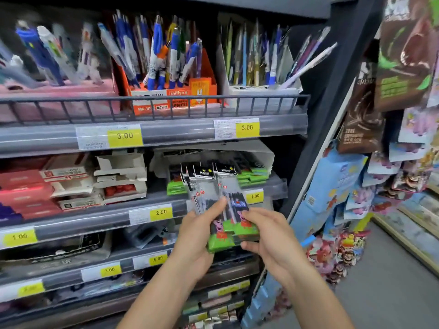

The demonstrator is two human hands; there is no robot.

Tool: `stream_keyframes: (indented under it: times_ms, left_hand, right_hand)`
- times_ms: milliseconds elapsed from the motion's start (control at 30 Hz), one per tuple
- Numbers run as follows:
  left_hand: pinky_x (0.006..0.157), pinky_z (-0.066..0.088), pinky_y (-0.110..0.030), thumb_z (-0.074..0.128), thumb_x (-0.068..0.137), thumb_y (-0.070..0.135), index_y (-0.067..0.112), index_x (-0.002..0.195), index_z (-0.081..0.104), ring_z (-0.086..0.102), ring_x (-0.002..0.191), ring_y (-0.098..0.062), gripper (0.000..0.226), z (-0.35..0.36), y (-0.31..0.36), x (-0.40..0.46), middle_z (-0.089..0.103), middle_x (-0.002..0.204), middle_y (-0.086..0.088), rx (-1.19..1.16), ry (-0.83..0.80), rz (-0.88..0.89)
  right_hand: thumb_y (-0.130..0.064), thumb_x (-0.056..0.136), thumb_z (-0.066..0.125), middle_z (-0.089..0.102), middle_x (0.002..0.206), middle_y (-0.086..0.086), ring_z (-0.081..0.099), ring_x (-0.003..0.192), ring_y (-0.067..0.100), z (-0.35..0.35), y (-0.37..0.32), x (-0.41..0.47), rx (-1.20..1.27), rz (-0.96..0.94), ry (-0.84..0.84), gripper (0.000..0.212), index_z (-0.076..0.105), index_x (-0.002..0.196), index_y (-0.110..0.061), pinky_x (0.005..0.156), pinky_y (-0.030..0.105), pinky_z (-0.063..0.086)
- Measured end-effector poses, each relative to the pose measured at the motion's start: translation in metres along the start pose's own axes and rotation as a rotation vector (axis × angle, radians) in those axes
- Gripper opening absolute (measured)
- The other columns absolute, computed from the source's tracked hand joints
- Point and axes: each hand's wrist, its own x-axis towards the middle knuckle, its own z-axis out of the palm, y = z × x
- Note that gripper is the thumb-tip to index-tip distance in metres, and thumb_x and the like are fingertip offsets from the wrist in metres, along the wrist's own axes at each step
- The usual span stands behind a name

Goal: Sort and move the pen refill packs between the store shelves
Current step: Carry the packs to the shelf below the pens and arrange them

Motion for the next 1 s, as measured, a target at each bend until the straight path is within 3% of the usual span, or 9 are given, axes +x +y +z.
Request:
stream_keyframes:
  times_ms: [100, 233, 433, 533, 600, 667, 733, 833, 1000]
  left_hand:
    - [0.081, 0.063, -0.045, 0.082, 0.085, 0.023, 0.003, 0.127, 0.069, 0.077, 0.097, -0.036, 0.048, 0.015, 0.003, 0.008, 0.078, 0.111, -0.021, -0.018, 0.049, 0.032]
    - [0.059, 0.061, -0.032, 0.075, 0.092, 0.012, -0.002, 0.121, 0.072, 0.074, 0.069, -0.023, 0.032, 0.031, 0.004, 0.023, 0.078, 0.093, -0.016, -0.058, 0.141, 0.068]
    - [0.066, 0.058, -0.035, 0.073, 0.091, 0.006, -0.010, 0.122, 0.068, 0.068, 0.068, -0.021, 0.036, 0.044, -0.002, 0.039, 0.072, 0.089, -0.016, -0.068, 0.216, 0.127]
    - [0.064, 0.057, -0.033, 0.071, 0.092, 0.004, -0.013, 0.127, 0.064, 0.066, 0.068, -0.021, 0.039, 0.044, -0.004, 0.043, 0.068, 0.091, -0.018, -0.088, 0.231, 0.145]
    - [0.065, 0.056, -0.032, 0.069, 0.094, 0.003, -0.016, 0.128, 0.061, 0.064, 0.069, -0.021, 0.040, 0.044, -0.005, 0.044, 0.064, 0.096, -0.021, -0.103, 0.239, 0.150]
    - [0.064, 0.058, -0.031, 0.069, 0.094, 0.005, -0.013, 0.125, 0.065, 0.066, 0.069, -0.020, 0.036, 0.044, -0.003, 0.043, 0.067, 0.095, -0.020, -0.090, 0.244, 0.140]
    - [0.057, 0.059, -0.031, 0.070, 0.095, 0.007, -0.010, 0.122, 0.069, 0.068, 0.068, -0.020, 0.032, 0.044, 0.000, 0.044, 0.071, 0.092, -0.017, -0.071, 0.257, 0.142]
    - [0.054, 0.056, -0.030, 0.068, 0.095, 0.005, -0.013, 0.123, 0.066, 0.065, 0.064, -0.019, 0.033, 0.042, 0.002, 0.046, 0.069, 0.086, -0.017, -0.085, 0.275, 0.163]
    - [0.059, 0.059, -0.031, 0.068, 0.095, 0.006, -0.012, 0.116, 0.068, 0.067, 0.064, -0.020, 0.027, 0.037, 0.004, 0.042, 0.069, 0.085, -0.018, -0.092, 0.237, 0.131]
  right_hand:
    - [-0.015, 0.095, 0.068, 0.075, 0.091, 0.015, 0.067, 0.067, 0.020, -0.004, -0.021, 0.032, 0.062, 0.031, -0.023, 0.016, 0.073, 0.103, -0.003, 0.052, 0.028, 0.052]
    - [-0.010, 0.095, 0.068, 0.073, 0.082, 0.018, 0.065, 0.061, 0.024, 0.001, -0.048, 0.071, 0.195, 0.077, -0.005, 0.015, 0.069, 0.103, 0.002, 0.048, 0.026, 0.054]
    - [-0.028, 0.096, 0.070, 0.077, 0.098, 0.021, 0.077, 0.082, 0.029, -0.010, -0.036, 0.087, 0.270, 0.063, -0.064, 0.029, 0.071, 0.109, -0.002, 0.066, 0.028, 0.062]
    - [-0.028, 0.096, 0.070, 0.078, 0.091, 0.004, 0.077, 0.076, 0.022, -0.027, -0.018, 0.085, -0.074, -0.184, 0.060, 0.022, 0.067, 0.112, -0.014, 0.069, 0.038, 0.064]
    - [-0.022, 0.091, 0.072, 0.070, 0.103, -0.008, 0.071, 0.080, 0.007, -0.036, -0.009, 0.086, -0.532, -0.570, 0.209, 0.025, 0.065, 0.116, -0.023, 0.075, 0.041, 0.062]
    - [-0.016, 0.088, 0.074, 0.059, 0.120, -0.002, 0.063, 0.098, 0.013, -0.039, -0.005, 0.093, -0.883, -1.011, 0.149, 0.038, 0.067, 0.126, -0.017, 0.079, 0.037, 0.059]
    - [-0.015, 0.087, 0.076, 0.059, 0.129, 0.008, 0.057, 0.108, 0.028, -0.037, -0.010, 0.103, -1.130, -1.270, 0.047, 0.043, 0.068, 0.129, -0.014, 0.082, 0.041, 0.055]
    - [-0.016, 0.083, 0.079, 0.067, 0.124, 0.009, 0.058, 0.109, 0.037, -0.025, -0.026, 0.122, -1.342, -1.389, -0.009, 0.043, 0.072, 0.125, -0.020, 0.081, 0.047, 0.051]
    - [-0.007, 0.077, 0.079, 0.075, 0.115, 0.004, 0.070, 0.100, 0.033, -0.020, -0.038, 0.142, -1.508, -1.312, -0.106, 0.041, 0.077, 0.116, -0.022, 0.088, 0.049, 0.051]
